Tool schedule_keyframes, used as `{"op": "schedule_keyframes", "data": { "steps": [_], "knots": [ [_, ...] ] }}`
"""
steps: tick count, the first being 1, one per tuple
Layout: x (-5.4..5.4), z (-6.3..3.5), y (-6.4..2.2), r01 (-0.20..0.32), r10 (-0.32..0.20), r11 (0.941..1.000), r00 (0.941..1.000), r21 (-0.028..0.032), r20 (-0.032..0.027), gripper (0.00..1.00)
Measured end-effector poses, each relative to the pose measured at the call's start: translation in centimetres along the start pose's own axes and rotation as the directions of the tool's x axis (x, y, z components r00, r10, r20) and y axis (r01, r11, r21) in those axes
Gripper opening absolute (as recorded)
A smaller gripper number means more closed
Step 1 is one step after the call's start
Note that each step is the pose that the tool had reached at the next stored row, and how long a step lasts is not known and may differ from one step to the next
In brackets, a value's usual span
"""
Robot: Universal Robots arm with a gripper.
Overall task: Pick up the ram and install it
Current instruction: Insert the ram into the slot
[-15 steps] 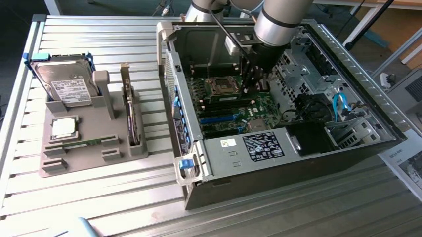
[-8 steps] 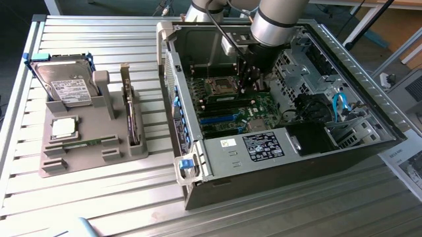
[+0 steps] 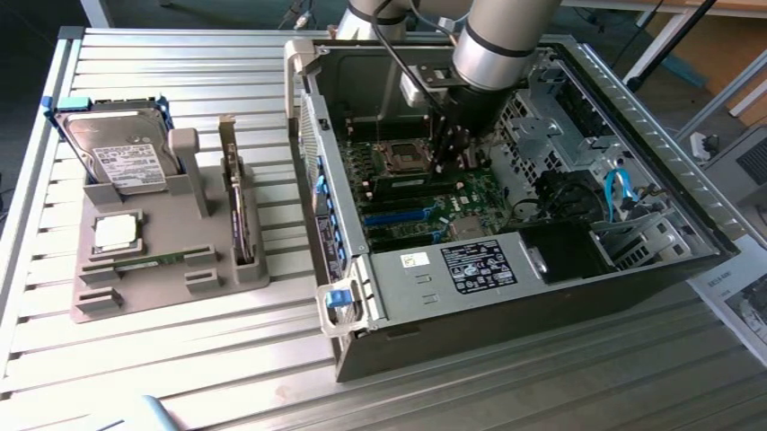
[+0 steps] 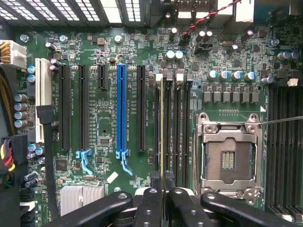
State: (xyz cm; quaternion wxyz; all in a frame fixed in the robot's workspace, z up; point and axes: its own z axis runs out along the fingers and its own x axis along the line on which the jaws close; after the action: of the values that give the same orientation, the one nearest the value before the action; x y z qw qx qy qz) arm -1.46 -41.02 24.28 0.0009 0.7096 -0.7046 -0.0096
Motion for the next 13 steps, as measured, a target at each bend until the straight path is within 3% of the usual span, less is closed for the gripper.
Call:
{"op": "schedule_keyframes", "data": {
  "steps": [13],
  "knots": [
    [0.0,0.15,-0.14,0.0,0.0,1.0,1.0,0.0,0.0,0.12]
  ]
}}
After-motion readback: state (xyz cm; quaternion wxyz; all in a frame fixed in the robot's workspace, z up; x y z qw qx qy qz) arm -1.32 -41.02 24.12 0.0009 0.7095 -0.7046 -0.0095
